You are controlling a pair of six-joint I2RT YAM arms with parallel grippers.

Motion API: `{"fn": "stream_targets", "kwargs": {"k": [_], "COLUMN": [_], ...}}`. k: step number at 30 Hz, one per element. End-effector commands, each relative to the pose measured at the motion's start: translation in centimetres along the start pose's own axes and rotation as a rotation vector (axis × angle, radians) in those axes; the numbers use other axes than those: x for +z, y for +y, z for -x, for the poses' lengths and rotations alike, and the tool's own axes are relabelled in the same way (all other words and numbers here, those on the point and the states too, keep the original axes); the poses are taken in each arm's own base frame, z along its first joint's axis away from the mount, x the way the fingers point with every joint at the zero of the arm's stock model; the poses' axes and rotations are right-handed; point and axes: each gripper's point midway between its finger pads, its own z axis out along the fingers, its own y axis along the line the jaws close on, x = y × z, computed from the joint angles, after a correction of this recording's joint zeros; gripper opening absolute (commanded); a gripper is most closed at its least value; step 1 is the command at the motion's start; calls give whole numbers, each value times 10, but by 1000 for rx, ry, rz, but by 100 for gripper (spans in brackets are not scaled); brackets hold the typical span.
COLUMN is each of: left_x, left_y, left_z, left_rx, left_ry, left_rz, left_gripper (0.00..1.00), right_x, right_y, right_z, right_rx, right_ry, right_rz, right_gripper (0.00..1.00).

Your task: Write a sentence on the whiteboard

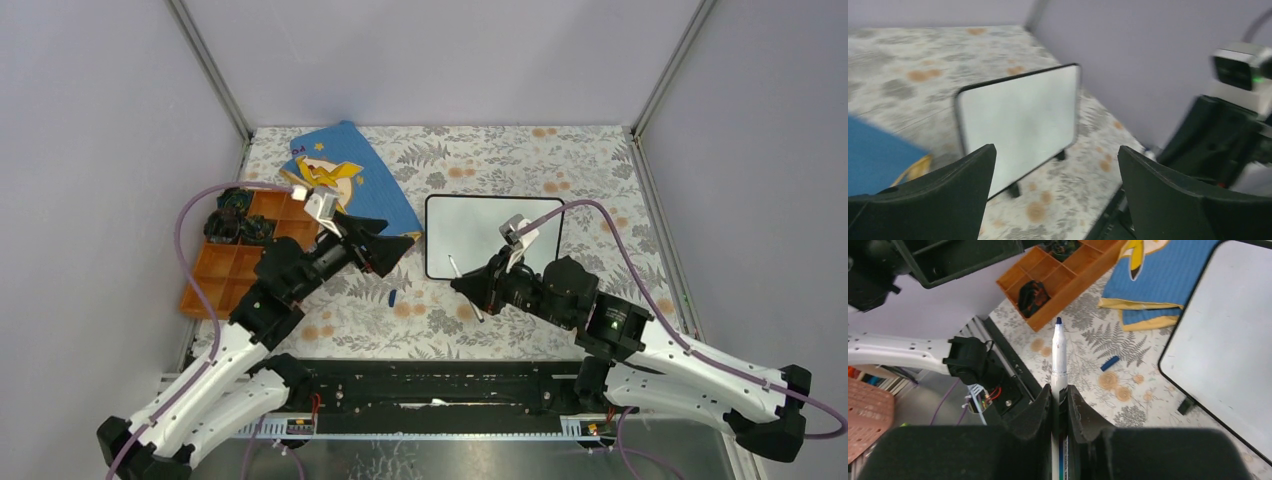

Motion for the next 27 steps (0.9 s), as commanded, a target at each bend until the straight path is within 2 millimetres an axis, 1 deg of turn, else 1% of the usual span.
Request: {"fn": "stream_targets", "kwargs": {"k": [1, 4, 7, 9, 13, 18, 27], "left_x": [2, -5, -17, -23, -29, -33, -35], "left_y": [-80, -103, -119, -124, -128, -130, -131], "left_z": [13, 2, 0, 1, -5, -11, -12], "left_rx": [-20, -67, -108, -121, -133, -146, -155], "left_ry": [66, 181, 210, 216, 265, 317, 336], "left_rz": [-407, -550, -660, -692, -726, -746, -748], "left_gripper": [99, 99, 99, 99, 96, 84, 53], "right_x": [-2, -2, -2, -1, 0, 4, 3], "right_y": [41, 50, 61, 67, 76, 82, 85], "right_z": [27, 29, 32, 33, 36, 37, 37], "right_rx": [-17, -18, -9, -7, -3, -8, -2], "right_ry": [-57, -43, -37, -27, -21, -9, -5], "right_rz": [189, 233, 282, 308, 345, 366, 384], "right_gripper": [0, 0, 0, 0, 0, 0, 0]}}
